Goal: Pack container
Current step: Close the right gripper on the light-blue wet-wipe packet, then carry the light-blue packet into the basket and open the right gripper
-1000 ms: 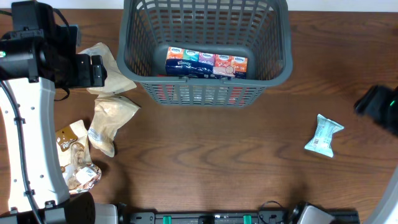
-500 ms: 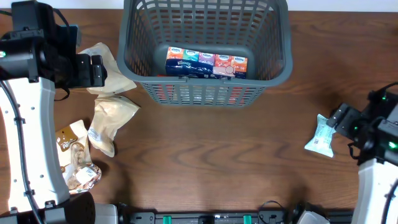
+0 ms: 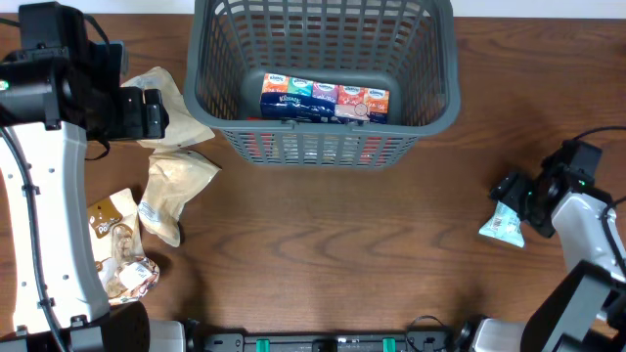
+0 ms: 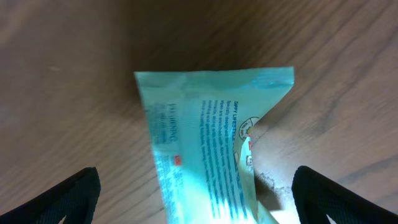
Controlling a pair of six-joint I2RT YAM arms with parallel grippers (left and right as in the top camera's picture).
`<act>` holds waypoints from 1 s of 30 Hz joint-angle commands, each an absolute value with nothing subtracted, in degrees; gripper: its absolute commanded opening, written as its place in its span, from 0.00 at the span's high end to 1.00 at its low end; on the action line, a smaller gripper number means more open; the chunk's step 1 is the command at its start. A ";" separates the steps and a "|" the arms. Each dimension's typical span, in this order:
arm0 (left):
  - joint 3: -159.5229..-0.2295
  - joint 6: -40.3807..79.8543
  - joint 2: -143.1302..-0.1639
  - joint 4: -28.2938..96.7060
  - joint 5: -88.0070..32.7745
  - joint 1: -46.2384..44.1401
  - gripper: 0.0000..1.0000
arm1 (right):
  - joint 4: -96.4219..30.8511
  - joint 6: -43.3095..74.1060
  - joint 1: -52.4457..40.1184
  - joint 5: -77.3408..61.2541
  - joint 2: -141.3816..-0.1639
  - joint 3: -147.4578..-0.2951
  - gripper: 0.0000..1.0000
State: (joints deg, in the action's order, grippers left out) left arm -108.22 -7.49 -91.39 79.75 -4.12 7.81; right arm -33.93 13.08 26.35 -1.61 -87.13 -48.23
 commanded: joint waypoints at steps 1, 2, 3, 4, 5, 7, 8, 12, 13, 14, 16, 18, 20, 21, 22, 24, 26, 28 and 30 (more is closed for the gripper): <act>-108.60 -7.18 -90.83 80.29 -4.12 7.90 0.05 | -33.32 14.15 26.55 1.02 -89.80 -47.99 0.12; -108.60 -7.16 -90.83 80.29 -4.12 7.90 0.05 | -33.08 14.15 26.55 1.23 -90.39 -47.99 0.12; -108.60 -7.18 -90.83 80.29 -4.12 7.90 0.05 | -32.82 14.15 26.55 1.30 -91.07 -47.99 0.13; -108.60 -7.18 -90.83 80.27 -4.12 7.90 0.05 | -32.51 14.15 26.55 1.30 -91.81 -47.99 0.13; -108.60 -7.18 -90.83 80.27 -4.12 7.90 0.05 | -32.34 14.13 26.55 1.30 -92.44 -47.99 0.14; -108.60 -7.18 -90.83 80.27 -4.12 7.90 0.05 | -32.10 14.15 26.55 1.30 -93.78 -47.99 0.21; -108.60 -7.18 -90.83 80.27 -4.12 7.90 0.05 | -32.08 14.15 26.55 1.28 -94.43 -47.99 0.25; -108.60 -7.18 -90.83 80.29 -4.12 7.90 0.05 | -32.08 14.15 26.55 1.26 -96.71 -47.99 0.50; -108.60 -7.18 -90.83 80.29 -4.12 7.90 0.05 | -32.10 14.15 26.55 1.23 -97.12 -47.99 0.55; -108.60 -7.18 -90.83 80.29 -4.12 7.90 0.05 | -32.12 14.13 26.55 1.23 -97.36 -47.99 0.62; -108.60 -7.18 -90.83 80.29 -4.12 7.90 0.05 | -32.10 14.13 26.55 1.23 -97.41 -47.99 0.74; -108.60 -7.18 -90.83 80.29 -4.12 7.90 0.05 | -31.70 14.11 26.55 0.38 -97.14 -48.23 0.84; -108.60 -7.18 -90.83 80.29 -4.12 7.90 0.05 | -31.70 13.58 26.55 -1.96 -96.82 -49.56 0.92; -108.60 -7.18 -90.83 80.29 -4.12 7.90 0.05 | -31.77 12.47 26.52 -3.77 -96.51 -50.65 0.96; -108.60 -7.20 -90.83 80.29 -4.12 7.90 0.05 | -32.12 11.53 26.55 -6.00 -95.98 -52.31 0.99; -108.60 -7.20 -90.83 80.29 -4.10 7.90 0.05 | -33.89 10.39 26.52 -9.58 -94.54 -56.82 0.99; -108.60 -7.20 -90.83 80.29 -4.10 7.90 0.05 | -36.10 9.50 26.46 -11.90 -92.99 -62.54 0.99; -108.60 -7.20 -90.83 80.27 -4.10 7.90 0.05 | -38.65 7.60 25.80 -12.51 -91.61 -69.71 0.99; -108.60 -7.20 -90.83 80.27 -4.10 7.90 0.05 | -41.47 4.99 24.69 -12.49 -90.67 -77.52 0.99</act>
